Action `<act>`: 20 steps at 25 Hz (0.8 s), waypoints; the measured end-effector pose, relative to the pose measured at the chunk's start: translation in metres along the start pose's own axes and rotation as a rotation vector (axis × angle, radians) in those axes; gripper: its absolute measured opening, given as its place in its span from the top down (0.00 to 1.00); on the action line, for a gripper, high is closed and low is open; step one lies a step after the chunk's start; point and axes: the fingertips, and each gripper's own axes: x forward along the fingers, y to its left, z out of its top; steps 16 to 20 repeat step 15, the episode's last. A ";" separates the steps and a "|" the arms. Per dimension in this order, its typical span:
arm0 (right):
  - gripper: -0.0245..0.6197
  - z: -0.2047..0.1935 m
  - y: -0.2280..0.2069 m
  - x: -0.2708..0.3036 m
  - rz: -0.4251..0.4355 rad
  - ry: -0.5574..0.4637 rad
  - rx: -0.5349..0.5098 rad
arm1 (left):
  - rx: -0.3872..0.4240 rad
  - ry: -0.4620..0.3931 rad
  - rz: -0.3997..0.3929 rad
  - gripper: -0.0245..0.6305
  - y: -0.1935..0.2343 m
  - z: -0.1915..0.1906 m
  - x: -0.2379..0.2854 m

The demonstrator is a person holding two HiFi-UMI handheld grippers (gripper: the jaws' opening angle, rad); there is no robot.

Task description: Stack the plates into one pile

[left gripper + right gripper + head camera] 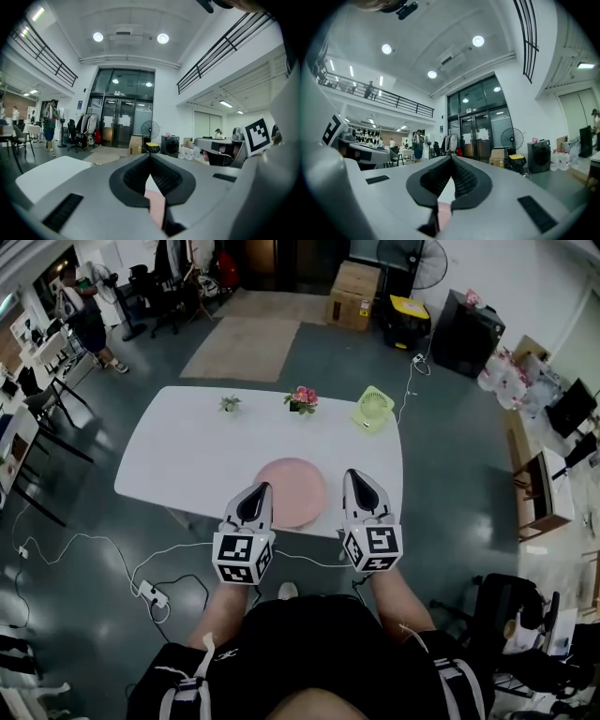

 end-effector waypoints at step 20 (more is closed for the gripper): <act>0.94 -0.004 0.001 0.006 0.036 0.008 0.008 | 0.006 0.012 0.023 0.94 0.000 0.000 0.003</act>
